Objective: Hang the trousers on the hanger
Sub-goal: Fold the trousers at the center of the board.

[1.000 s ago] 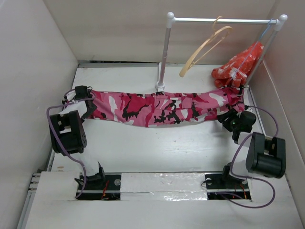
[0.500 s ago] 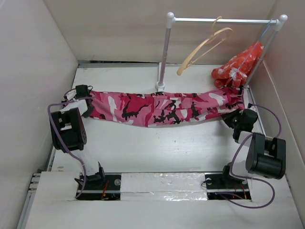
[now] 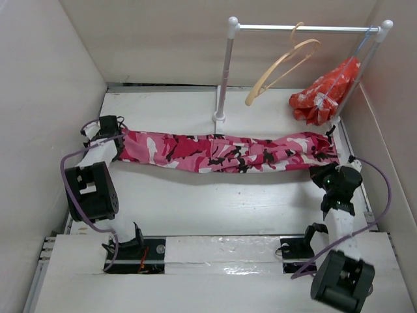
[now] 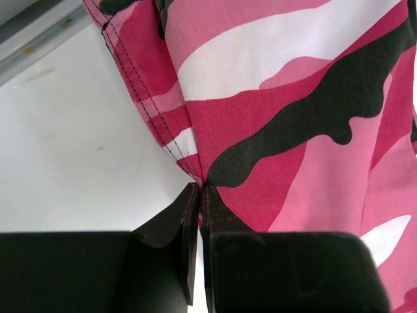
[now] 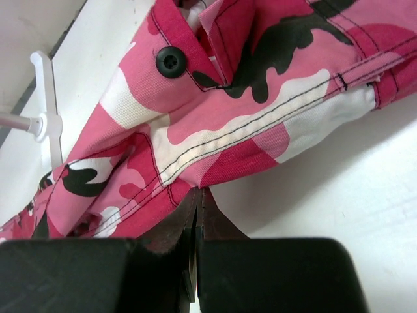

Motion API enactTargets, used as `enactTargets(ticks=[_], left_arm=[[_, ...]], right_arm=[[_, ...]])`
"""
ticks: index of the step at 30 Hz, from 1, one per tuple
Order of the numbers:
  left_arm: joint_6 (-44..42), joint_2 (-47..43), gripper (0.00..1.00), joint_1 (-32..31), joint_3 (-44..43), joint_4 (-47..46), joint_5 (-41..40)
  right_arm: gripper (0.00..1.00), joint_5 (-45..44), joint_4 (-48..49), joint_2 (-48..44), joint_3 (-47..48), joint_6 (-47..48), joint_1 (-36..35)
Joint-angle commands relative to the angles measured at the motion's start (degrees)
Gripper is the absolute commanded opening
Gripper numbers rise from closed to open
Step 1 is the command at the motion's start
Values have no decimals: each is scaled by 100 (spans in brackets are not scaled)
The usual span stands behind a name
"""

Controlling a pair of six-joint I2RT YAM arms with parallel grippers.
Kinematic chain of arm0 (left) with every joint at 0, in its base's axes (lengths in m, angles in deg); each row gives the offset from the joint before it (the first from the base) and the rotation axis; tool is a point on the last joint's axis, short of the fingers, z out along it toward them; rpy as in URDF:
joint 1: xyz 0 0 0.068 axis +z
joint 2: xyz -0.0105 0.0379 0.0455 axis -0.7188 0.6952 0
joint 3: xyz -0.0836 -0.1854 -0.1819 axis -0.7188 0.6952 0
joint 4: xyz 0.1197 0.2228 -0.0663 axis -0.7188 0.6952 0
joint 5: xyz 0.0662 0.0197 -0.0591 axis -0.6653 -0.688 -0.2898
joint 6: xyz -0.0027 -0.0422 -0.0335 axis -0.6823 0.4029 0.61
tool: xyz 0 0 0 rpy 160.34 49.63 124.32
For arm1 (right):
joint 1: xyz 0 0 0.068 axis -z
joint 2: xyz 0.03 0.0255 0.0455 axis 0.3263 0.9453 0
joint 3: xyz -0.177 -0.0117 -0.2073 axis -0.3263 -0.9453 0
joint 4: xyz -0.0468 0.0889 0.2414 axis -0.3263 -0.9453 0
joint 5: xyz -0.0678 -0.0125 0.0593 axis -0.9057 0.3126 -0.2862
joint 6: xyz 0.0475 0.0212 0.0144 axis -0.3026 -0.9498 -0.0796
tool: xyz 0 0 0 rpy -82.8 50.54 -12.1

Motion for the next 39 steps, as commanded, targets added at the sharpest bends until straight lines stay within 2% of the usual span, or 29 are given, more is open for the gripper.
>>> enactTargets(ticks=[1,2,3,6,9,10,11,13,14,16,17,19,23,24,27,28,30,31,32,34,35,36,37,38,39], left_arm=[[-56,-673,0,277,307,370,-886],[-109,-1040,0,277,526,344,-868],[-135,-1227,0,277,632,326,-868],[-180,-1843,0,277,1028,317,-815],[-101,-2125,0,277,1178,440,-789],[-74,-2186,3,277,1161,536,-771],[-31,-2230,12,277,1169,545,-736],[5,-2344,35,277,1213,476,-684],[14,-2501,51,277,1257,371,-649],[-21,-2652,55,277,1240,265,-482],[-30,-2774,56,182,1222,160,-394],[-74,-2872,53,-117,1135,71,-385],[-214,-3275,45,-390,1161,-209,167],[-276,-3355,40,-478,1213,-280,265],[-233,-3663,33,-1188,1249,-544,371],[-180,-3698,32,-1704,1231,-588,337],[-57,-3637,29,-2277,1153,-658,222],[83,-3576,29,-2576,1117,-676,152],[136,-3401,27,-3205,1091,-737,-14],[311,-3312,24,-3868,1055,-773,-295],[374,-3007,24,-4480,1055,-808,-584],[418,-2926,24,-4756,1107,-878,-665],[427,-2829,24,-5020,1152,-965,-727],[514,-2637,24,-5327,1178,-1062,-1075],[524,-2548,23,-5983,1213,-1098,-1322]], right_arm=[[0,-265,-977,-1058,-36,243,227],[0,-300,-1206,-1688,-36,243,288],[0,-396,-1861,-2016,25,260,288],[0,-519,-2970,-3139,227,348,288],[1,-476,-3334,-3285,404,506,288],[5,-580,-3335,-3224,386,593,288],[31,-677,-3361,-3163,395,629,288],[65,-905,-3204,-2883,369,760,341],[88,-1080,-3212,-2776,412,744,341],[99,-1362,-3072,-2522,483,848,393],[100,-1363,-3019,-2312,483,840,455],[100,-1206,-2669,-2126,369,762,516],[100,-863,-1878,-1599,0,603,666],[100,-828,-1624,-1310,-27,603,805],[100,-494,-816,-634,-132,559,999],[100,-432,-656,-431,-132,550,1000],[100,-397,-122,-9,-150,498,1062],[100,-301,-40,463,-124,480,1227],[100,-230,-13,685,-11,489,1307],[97,121,198,1186,87,393,1526],[93,226,285,1276,105,366,1597],[69,340,530,1346,87,331,1650],[59,550,611,1373,79,322,1711],[41,657,698,1330,78,331,1782],[12,762,760,1260,52,357,1782]])
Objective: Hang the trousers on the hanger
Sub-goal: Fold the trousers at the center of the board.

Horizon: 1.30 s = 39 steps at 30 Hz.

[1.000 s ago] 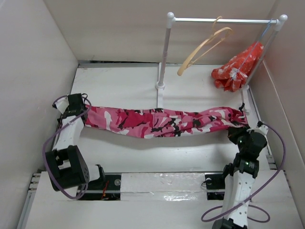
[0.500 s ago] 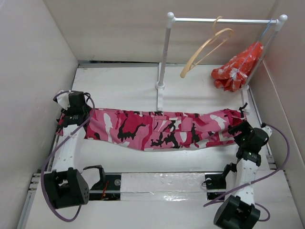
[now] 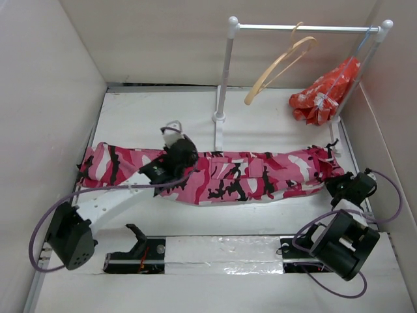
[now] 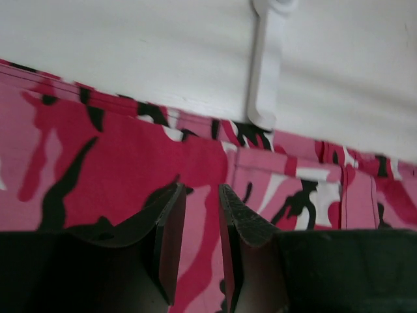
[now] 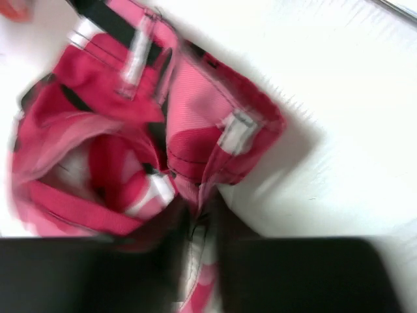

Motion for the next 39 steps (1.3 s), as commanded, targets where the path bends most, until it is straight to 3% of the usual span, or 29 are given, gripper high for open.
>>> enactTargets(ticks=[1,5,7,9,12,13,20,24,39], left_arm=[[233,300,24,-1114,22,-339,-1066],[653,1178,23,-2388,-259,212,-2049],[1294,1443,21,-2863,-320,459,-2271],[2012,1769,14,-3049,-303,784,-2439],[2762,2033,3,-3252,-163,1189,-2589],[3095,2051,1,-3331,-101,1224,-2563],[3301,1814,0,-3384,611,612,-2326],[3116,1945,0,-3384,585,337,-2246],[2484,3561,0,-3384,76,-962,-1578]], right_arm=[[5,727,765,-194,6,-2,97],[1,1291,433,-1484,-91,200,97],[0,1737,-243,-2538,84,524,45],[0,1889,-1223,-3529,286,797,-8],[0,2363,-1730,-4332,559,904,-297],[0,2321,-1992,-4535,664,895,-725],[0,1214,-1486,-4064,1622,482,-3176],[0,1108,-995,-3282,2299,228,-4083],[0,-1317,-641,-1673,4706,341,-7293]])
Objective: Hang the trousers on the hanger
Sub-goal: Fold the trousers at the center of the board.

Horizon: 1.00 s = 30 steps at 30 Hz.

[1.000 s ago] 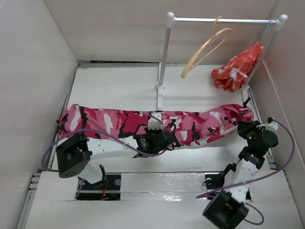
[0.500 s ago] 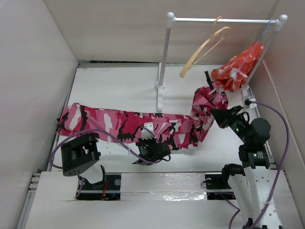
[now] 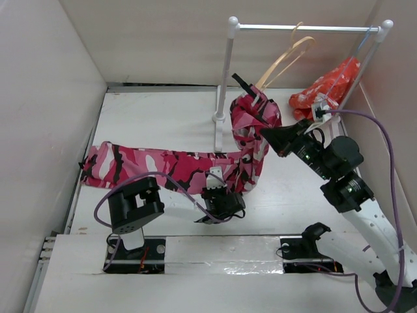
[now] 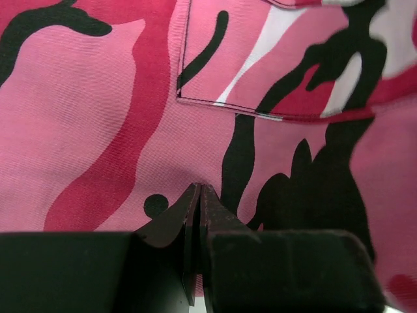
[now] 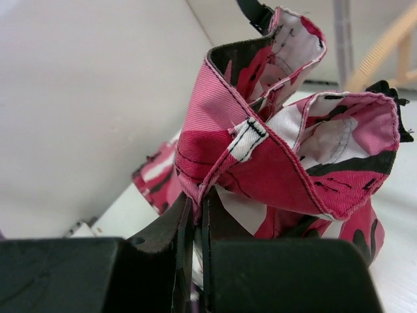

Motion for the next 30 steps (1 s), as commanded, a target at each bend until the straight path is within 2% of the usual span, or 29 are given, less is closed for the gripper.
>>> enactTargets(ticks=[1,4,11,13,16,18,20,21,22,23,25,26,30], left_arm=[[-116,367,0,-25,-148,-406,507],[-423,507,0,-25,-288,-810,665],[-1064,937,0,-139,-1034,-1592,1279],[-1310,1052,0,-217,-1500,-1619,1342],[-1329,1018,0,-473,-1949,-1287,931],[-1372,624,0,-535,-1837,-1084,657],[-1530,-94,10,-535,-1538,-1136,578],[-1574,-369,23,-535,-1197,-1127,456],[-1592,-676,30,-535,-1020,-1092,385],[-1645,-1314,40,-482,-705,-970,219],[-1680,-1968,45,-282,-431,-785,173],[-1672,-2641,45,-184,-316,-523,199],[-1619,-4367,45,107,290,58,121]], right_arm=[[0,-697,817,169,876,55,-494],[0,-1135,861,335,1202,81,-829],[0,-1540,299,195,1887,380,-900],[0,-1611,107,142,1958,424,-900],[0,-1471,-96,334,2134,512,-900],[0,-1471,-132,502,2239,635,-1048],[0,-1593,-80,791,2266,714,-1224],[0,-1637,-36,888,2266,723,-1277],[0,-1664,51,1011,2275,741,-1338],[0,-1743,148,1230,2283,776,-1409],[0,-1805,219,1468,2301,785,-1409],[0,-1805,219,1574,2318,776,-1409],[0,-1796,614,2162,2389,749,-1549]])
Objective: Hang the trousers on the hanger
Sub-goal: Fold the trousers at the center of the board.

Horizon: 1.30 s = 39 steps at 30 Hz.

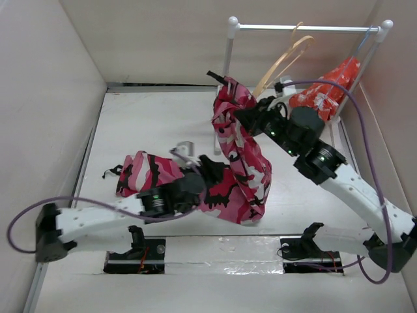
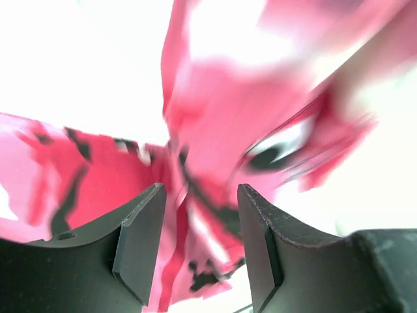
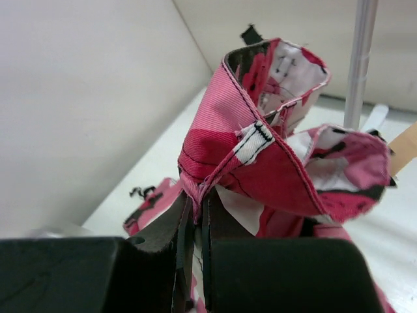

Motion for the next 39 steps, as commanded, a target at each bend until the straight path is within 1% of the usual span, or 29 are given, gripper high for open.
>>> enactTargets(ticks=[1,2,4,5,8,10,11,13,14,17,18,19,20,21,22,23,24,25,27,29,30,31,32,33,34,35,36,37,39], left_arm=[[11,-1302,45,183,405,784,-380],[64,-1915,44,236,440,1108,-441],[222,-2472,42,237,432,1478,-670],[275,-2936,41,289,397,1872,-757],[399,-3667,39,289,169,2479,-1030],[399,-3915,38,289,-94,2718,-1197],[390,-4107,37,289,-174,2928,-1233],[364,-4241,37,289,-367,3079,-1312],[355,-4328,36,289,-412,3115,-1338],[180,-4356,36,289,-552,3080,-1365],[144,-4338,36,289,-596,3088,-1330],[127,-4312,36,289,-684,3089,-1286],[118,-4259,36,289,-719,3089,-1268],[100,-4241,36,289,-737,3089,-1268],[109,-4241,36,289,-772,3106,-1294],[100,-4250,36,289,-772,3115,-1355],[117,-4267,36,289,-755,3132,-1443],[152,-4302,36,342,-694,3124,-1479],[101,-4355,37,342,-580,2958,-1444],[39,-4277,37,342,-395,2817,-1409],[56,-4207,38,342,-368,2816,-1426],[82,-4128,38,342,-351,2825,-1435],[109,-3927,38,342,-342,2816,-1409],[144,-3812,38,342,-307,2747,-1330],[135,-3697,39,342,-202,2676,-1269],[161,-3435,39,342,-123,2597,-1216],[196,-3293,39,342,-35,2405,-1128],[197,-3135,40,342,149,2255,-1058],[205,-2652,40,342,317,1861,-821]], right_arm=[[0,-137,1095,238,343,72,-290],[0,-250,1122,360,456,116,-379],[0,-365,1122,763,606,151,-572],[0,-462,1149,914,746,160,-790],[0,-637,1421,1555,905,142,-1230],[0,-752,1570,1951,1160,125,-1425],[0,-813,1605,2379,1239,99,-1521],[0,-875,1780,2847,1529,72,-1794],[0,-928,1843,3362,1660,107,-1882],[0,-753,1975,4252,2424,203,-2198],[0,-674,1940,4873,2670,204,-2277],[0,-665,1740,5175,3125,186,-2435],[0,-673,1659,5413,3303,212,-2523],[2,-700,1641,5607,3392,247,-2611],[11,-743,1676,5844,3419,274,-2725],[25,-787,1667,5898,3367,205,-2726],[58,-779,1667,5899,3288,152,-2726],[70,-761,1780,5760,3148,116,-2726],[85,-621,1991,5452,2482,107,-2726],[85,-629,2238,4820,1954,186,-2665],[84,-708,2273,4574,1395,212,-2665],[82,-778,2335,4311,1076,239,-2665],[78,-970,2388,3751,716,256,-2665],[57,-1103,2440,3458,338,239,-2665],[44,-1226,2580,3160,-483,178,-2665],[31,-1453,2703,2870,-935,30,-2613],[14,-1517,2835,2336,-1358,-68,-2534],[9,-1543,3002,2096,-2136,-173,-2481],[0,-1692,3029,1473,-2835,-647,-2427]])
